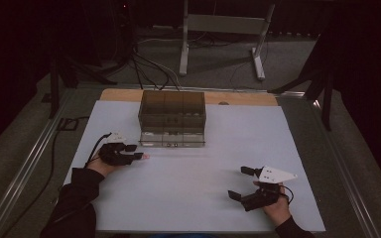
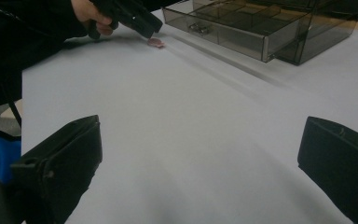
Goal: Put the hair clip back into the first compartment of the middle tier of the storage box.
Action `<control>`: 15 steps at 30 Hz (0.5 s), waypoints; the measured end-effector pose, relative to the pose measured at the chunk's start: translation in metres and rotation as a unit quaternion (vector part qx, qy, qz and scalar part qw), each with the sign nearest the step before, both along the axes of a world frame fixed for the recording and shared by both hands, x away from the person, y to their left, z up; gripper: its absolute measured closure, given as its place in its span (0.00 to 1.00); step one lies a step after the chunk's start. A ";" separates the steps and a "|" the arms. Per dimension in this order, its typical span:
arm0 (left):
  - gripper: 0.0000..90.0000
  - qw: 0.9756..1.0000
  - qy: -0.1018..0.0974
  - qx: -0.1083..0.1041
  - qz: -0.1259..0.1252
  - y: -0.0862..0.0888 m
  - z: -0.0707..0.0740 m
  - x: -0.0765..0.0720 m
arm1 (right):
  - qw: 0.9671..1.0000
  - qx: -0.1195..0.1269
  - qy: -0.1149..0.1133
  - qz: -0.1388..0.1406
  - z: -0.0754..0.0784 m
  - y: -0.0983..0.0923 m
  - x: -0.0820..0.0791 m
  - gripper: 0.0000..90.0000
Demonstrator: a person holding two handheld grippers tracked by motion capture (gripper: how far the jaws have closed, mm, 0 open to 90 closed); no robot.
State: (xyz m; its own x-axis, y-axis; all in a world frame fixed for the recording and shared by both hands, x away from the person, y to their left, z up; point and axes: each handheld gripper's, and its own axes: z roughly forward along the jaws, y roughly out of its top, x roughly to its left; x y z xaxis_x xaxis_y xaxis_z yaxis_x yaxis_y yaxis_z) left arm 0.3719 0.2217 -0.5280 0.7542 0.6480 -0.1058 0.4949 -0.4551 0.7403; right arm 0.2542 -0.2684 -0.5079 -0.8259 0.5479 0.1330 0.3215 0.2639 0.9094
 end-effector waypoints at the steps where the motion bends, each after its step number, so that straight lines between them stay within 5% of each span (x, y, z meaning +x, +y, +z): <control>1: 0.63 1.000 0.000 0.000 0.000 0.000 0.000 0.000 | 1.000 0.000 0.000 0.000 0.000 0.000 0.000 0.00; 5: 0.69 1.000 -0.003 0.025 -0.009 -0.004 -0.003 0.000 | 1.000 -0.001 0.002 -0.002 0.000 -0.001 0.000 0.00; 15: 0.80 0.999 -0.007 0.035 -0.029 -0.003 -0.003 -0.005 | 1.000 -0.004 0.002 -0.005 0.000 -0.001 0.000 0.00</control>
